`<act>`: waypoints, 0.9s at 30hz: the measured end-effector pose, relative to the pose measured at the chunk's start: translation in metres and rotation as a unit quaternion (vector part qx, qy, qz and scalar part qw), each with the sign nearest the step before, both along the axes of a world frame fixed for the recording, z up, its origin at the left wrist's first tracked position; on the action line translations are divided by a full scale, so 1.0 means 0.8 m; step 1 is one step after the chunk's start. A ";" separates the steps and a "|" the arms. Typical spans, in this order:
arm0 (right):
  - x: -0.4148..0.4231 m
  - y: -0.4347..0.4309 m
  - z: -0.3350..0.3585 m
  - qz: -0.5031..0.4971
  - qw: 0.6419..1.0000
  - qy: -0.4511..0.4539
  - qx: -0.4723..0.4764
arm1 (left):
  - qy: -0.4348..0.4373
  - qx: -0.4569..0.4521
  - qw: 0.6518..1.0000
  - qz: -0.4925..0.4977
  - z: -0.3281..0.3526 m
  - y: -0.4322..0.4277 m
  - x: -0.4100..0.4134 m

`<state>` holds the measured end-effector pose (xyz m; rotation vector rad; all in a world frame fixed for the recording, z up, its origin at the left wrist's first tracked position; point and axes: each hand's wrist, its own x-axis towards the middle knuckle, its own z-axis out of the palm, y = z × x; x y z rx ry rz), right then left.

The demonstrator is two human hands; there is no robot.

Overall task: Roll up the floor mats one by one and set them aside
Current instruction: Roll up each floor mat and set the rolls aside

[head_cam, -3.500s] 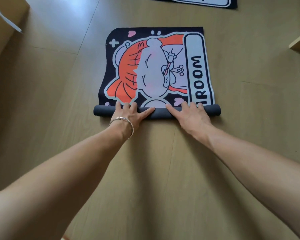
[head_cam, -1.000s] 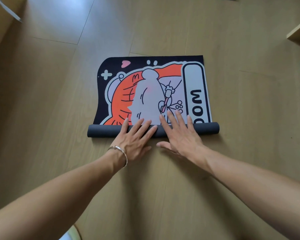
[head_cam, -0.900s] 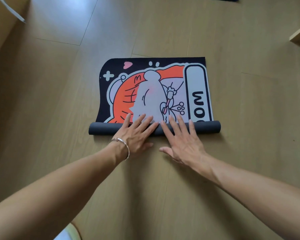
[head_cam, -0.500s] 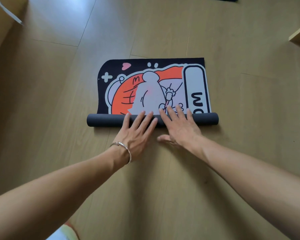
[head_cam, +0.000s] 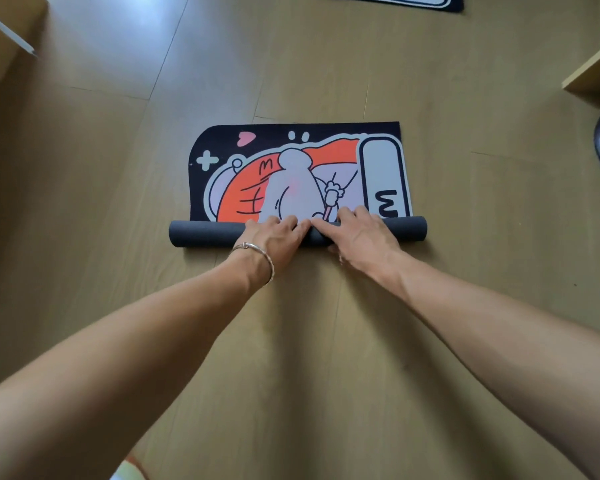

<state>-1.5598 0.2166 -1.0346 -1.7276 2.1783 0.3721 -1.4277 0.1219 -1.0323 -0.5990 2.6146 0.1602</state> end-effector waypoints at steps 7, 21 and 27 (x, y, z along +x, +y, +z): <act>0.025 0.046 0.008 0.034 0.999 -0.026 -0.004 | 0.017 -0.011 0.996 -0.090 0.004 0.030 0.037; 0.099 0.142 -0.001 0.040 0.999 -0.028 -0.017 | 0.046 0.003 0.999 -0.027 -0.038 0.137 0.123; 0.139 0.147 -0.006 -0.025 0.997 -0.064 -0.036 | -0.042 0.009 0.999 -0.019 -0.023 0.134 0.109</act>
